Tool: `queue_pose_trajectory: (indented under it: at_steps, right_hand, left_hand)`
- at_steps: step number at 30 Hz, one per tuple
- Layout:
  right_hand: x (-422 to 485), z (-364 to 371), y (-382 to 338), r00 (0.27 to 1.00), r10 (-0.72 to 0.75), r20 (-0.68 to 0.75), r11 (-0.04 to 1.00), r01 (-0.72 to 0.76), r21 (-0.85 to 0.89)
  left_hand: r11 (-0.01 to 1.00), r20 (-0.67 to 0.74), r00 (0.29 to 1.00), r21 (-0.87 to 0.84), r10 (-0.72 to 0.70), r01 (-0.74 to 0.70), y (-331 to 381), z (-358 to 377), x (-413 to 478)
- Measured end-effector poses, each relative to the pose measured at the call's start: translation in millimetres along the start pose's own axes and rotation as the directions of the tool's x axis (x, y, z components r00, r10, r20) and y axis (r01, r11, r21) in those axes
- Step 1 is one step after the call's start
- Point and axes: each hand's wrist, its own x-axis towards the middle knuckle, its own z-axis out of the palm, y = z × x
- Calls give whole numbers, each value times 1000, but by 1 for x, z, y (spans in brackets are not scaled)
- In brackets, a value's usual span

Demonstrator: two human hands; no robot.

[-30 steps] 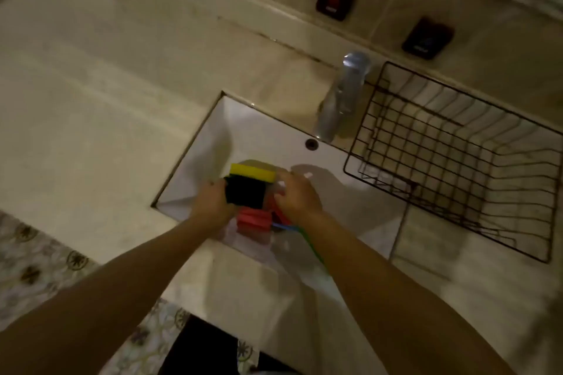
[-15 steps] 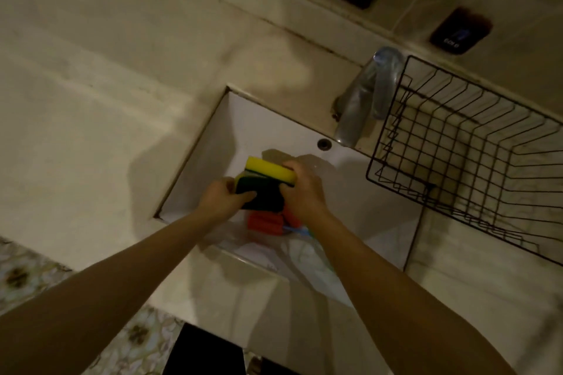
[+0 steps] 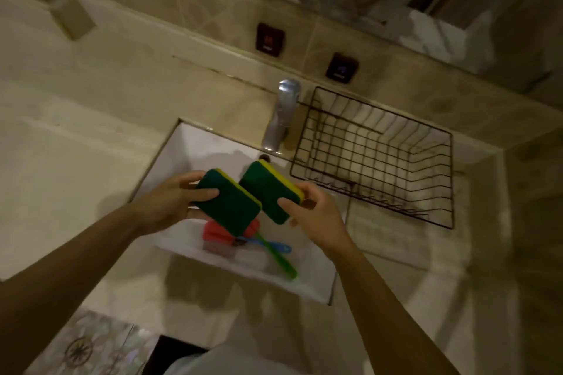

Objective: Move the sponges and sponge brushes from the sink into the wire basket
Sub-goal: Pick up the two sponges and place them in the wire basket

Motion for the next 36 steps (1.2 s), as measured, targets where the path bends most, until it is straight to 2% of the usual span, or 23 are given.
queue_pose_trajectory:
  at_steps: [2,6,11,17,26,31,36]
  right_hand:
    - [-5,-29,-8,999,-15,-31,996,17,83]
    - [1,-76,-18,990,46,-133,982,-20,189]
    - [20,-115,-13,980,152,-126,878,-75,472]
    - [59,-138,-4,954,240,-182,826,-102,555]
    - [171,-156,31,843,458,-282,849,-321,420]
    - [198,-149,46,874,412,-257,907,-366,209]
    - [195,-148,50,862,377,-338,926,-346,152]
  left_hand:
    - [999,66,997,42,25,-28,12,21,6]
    - [994,145,989,95,38,-52,39,70,24]
    - [997,89,996,72,32,-38,65,112,49]
    - [996,56,998,84,-6,1,75,136,71]
    - [996,-62,994,10,-91,92,74,160,109]
    - [994,-148,983,17,-104,108,69,167,123]
    - [996,-177,981,35,-79,86,63,174,135]
